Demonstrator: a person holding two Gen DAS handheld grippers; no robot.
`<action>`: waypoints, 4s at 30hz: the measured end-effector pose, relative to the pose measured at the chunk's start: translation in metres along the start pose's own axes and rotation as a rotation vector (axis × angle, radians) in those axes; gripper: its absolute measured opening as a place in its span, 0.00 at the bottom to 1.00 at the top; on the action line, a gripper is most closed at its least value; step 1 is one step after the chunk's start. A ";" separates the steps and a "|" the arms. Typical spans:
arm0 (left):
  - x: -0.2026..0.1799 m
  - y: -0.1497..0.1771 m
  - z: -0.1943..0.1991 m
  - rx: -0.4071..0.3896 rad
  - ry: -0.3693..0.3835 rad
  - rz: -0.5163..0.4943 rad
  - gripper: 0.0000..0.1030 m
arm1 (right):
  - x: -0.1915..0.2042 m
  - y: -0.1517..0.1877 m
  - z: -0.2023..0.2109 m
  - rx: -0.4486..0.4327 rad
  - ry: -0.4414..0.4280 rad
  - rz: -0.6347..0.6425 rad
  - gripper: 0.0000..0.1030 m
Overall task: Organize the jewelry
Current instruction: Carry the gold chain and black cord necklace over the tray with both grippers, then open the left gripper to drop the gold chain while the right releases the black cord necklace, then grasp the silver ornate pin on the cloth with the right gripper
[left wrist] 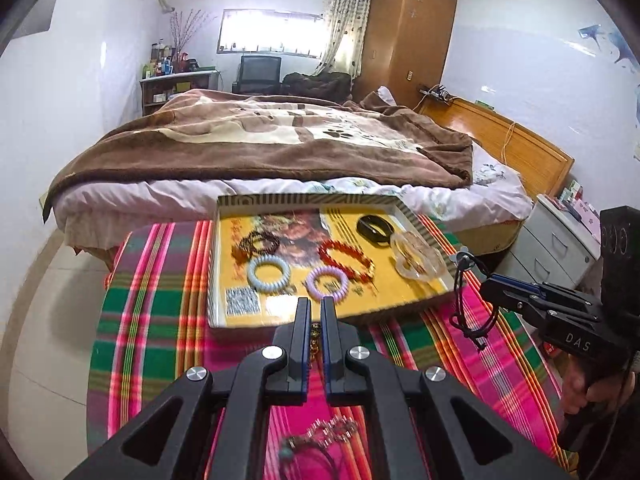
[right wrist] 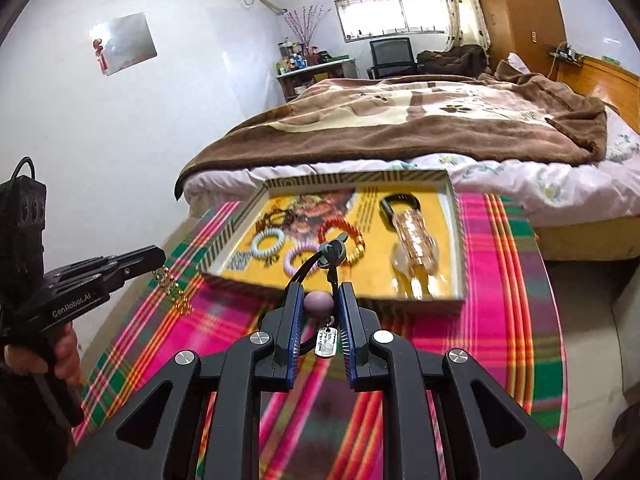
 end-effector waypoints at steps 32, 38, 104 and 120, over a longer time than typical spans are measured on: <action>0.064 -0.018 -0.131 0.154 -0.033 0.057 0.04 | -0.006 -0.104 -0.206 0.246 -0.003 -0.013 0.18; 0.067 -0.012 -0.134 0.164 -0.046 0.060 0.05 | -0.005 -0.104 -0.219 0.274 0.022 0.000 0.18; 0.052 0.100 -0.006 0.142 -0.107 0.111 0.64 | 0.077 0.063 -0.095 0.309 -0.146 0.298 0.35; 0.057 0.125 -0.008 0.178 -0.102 0.137 0.64 | 0.117 0.087 -0.119 0.337 -0.139 0.520 0.48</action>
Point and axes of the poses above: each gripper's, at about its wrist camera, not at the fingertips, and z roughly against the way its jaws point, x to its left, y to its underside, the point moved 6 cm from there along -z, roughly the way its jaws point, and after that the axes turned 9 degrees about x, right-handed, at the moved point
